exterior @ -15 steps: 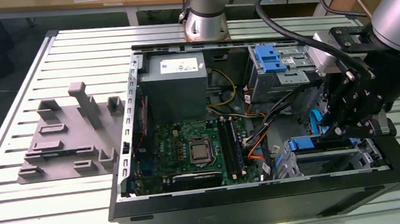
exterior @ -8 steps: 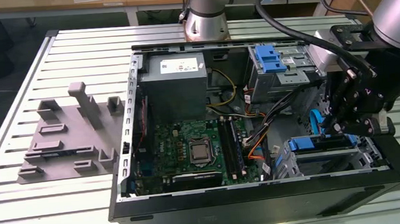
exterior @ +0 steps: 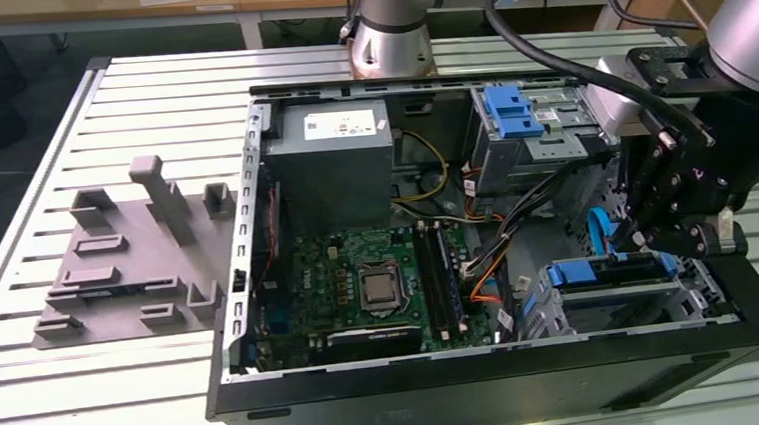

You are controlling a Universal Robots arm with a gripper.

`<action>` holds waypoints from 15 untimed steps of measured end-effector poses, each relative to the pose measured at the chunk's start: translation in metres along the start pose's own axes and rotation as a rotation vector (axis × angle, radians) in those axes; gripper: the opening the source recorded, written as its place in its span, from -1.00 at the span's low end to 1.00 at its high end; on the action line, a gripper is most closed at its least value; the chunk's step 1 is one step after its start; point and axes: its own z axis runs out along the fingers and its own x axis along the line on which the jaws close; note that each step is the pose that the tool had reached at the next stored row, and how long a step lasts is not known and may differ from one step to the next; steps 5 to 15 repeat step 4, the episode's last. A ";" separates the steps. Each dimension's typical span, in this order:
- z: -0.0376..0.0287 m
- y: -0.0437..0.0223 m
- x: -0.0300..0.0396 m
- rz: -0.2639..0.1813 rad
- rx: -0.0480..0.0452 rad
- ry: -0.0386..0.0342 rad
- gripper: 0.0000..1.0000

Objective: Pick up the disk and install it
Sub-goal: 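Insert the second disk wire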

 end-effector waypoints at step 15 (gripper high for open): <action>0.0000 0.0000 0.0000 0.000 -0.0001 0.0000 -0.79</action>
